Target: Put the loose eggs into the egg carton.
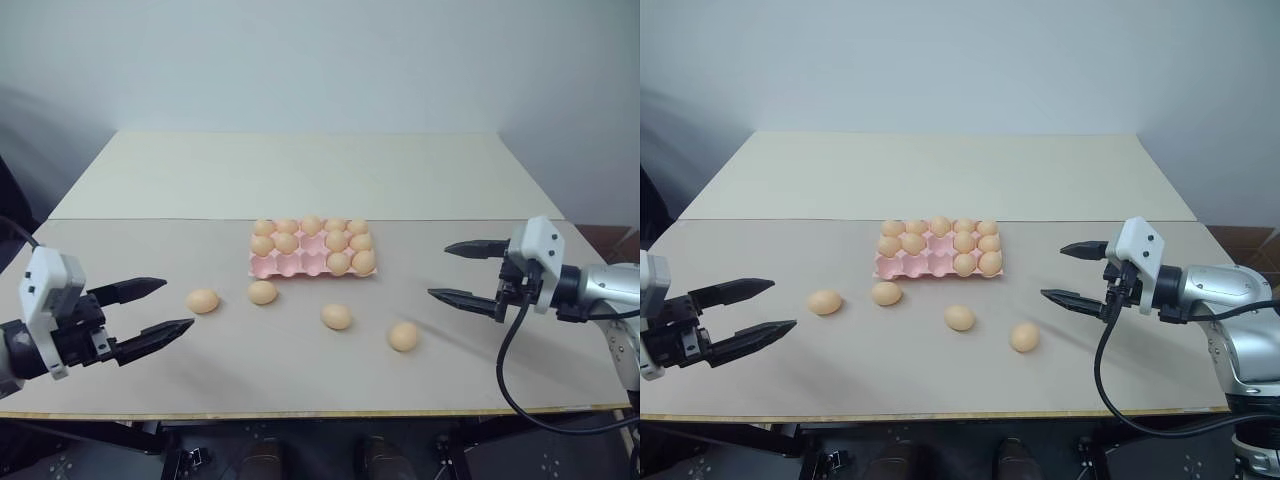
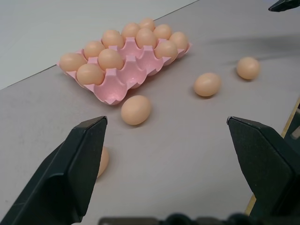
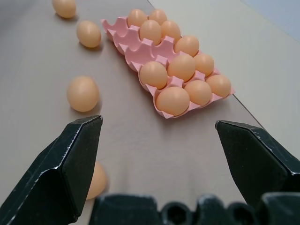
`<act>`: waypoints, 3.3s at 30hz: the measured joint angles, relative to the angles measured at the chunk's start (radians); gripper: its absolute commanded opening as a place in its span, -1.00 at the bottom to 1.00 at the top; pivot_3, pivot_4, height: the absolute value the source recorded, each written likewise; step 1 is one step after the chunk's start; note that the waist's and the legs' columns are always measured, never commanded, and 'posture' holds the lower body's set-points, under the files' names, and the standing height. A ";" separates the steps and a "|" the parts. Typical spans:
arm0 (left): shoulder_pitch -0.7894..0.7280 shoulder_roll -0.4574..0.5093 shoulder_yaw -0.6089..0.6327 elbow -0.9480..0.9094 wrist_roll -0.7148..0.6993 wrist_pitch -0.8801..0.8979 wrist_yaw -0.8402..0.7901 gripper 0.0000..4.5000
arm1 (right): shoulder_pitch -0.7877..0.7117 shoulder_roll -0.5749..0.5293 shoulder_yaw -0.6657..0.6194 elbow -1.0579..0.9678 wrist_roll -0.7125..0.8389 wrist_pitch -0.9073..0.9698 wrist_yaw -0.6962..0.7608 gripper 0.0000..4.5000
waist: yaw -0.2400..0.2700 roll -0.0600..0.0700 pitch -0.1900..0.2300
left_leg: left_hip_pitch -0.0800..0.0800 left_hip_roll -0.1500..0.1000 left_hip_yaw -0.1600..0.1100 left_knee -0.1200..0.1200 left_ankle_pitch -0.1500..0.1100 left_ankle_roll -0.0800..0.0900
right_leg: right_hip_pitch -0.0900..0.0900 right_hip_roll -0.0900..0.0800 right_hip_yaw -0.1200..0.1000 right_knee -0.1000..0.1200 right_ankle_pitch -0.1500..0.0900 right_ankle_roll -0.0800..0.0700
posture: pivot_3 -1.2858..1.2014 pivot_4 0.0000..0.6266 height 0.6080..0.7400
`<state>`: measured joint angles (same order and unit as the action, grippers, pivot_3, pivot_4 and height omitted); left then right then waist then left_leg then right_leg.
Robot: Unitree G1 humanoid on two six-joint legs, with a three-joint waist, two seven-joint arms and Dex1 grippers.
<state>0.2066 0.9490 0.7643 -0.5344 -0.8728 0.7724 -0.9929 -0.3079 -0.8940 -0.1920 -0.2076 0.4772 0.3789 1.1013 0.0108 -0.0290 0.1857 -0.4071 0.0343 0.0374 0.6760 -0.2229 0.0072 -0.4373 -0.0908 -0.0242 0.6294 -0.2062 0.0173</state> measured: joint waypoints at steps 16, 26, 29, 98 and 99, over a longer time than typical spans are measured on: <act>-0.015 0.018 0.009 0.023 -0.035 0.029 -0.011 0.98 | -0.004 -0.017 0.021 -0.003 -0.007 -0.006 0.029 1.00 | -0.001 0.000 0.000 | 0.000 0.000 0.003 0.000 0.000 0.000 | -0.001 0.000 0.003 0.000 0.000 0.000 | 0.03 -0.52 1.00; -0.006 0.018 0.009 0.022 -0.035 0.012 -0.039 0.98 | -0.019 -0.043 0.235 -0.007 -0.206 -0.238 0.134 1.00 | -0.001 0.000 0.000 | 0.000 0.000 0.004 -0.001 0.000 0.000 | -0.002 0.001 0.004 0.000 0.000 0.001 | 0.03 -0.52 1.00; -0.007 0.018 0.008 0.022 -0.035 0.012 -0.039 0.98 | -0.017 -0.051 0.296 0.044 -0.290 -0.348 0.162 1.00 | -0.001 0.000 0.000 | 0.001 0.000 0.005 0.000 0.000 0.000 | -0.002 0.000 0.005 0.000 0.001 0.001 | 0.03 -0.52 1.00; 0.077 -0.069 0.089 0.048 -0.015 -0.079 -0.048 1.00 | -0.487 0.481 0.418 0.323 -0.463 -0.252 -0.135 0.99 | -0.024 -0.002 -0.001 | 0.000 0.015 0.015 -0.003 -0.003 -0.004 | -0.011 0.016 0.012 0.000 0.012 -0.007 | 0.03 -0.52 1.00; 0.080 -0.068 0.088 0.053 -0.012 -0.084 -0.056 1.00 | -0.465 0.456 0.390 0.276 -0.427 -0.224 -0.119 0.99 | -0.023 -0.002 -0.001 | 0.000 0.015 0.015 -0.002 -0.003 -0.004 | -0.011 0.016 0.013 0.000 0.011 -0.005 | 0.03 -0.52 1.00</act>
<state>0.2866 0.8813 0.8524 -0.4812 -0.8852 0.6881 -1.0486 -0.7731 -0.4380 0.1977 0.0681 0.0502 0.1546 0.9819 -0.0125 -0.0313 0.1848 -0.4071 0.0493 0.0525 0.6736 -0.2256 0.0030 -0.4480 -0.0748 -0.0116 0.6297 -0.1950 0.0119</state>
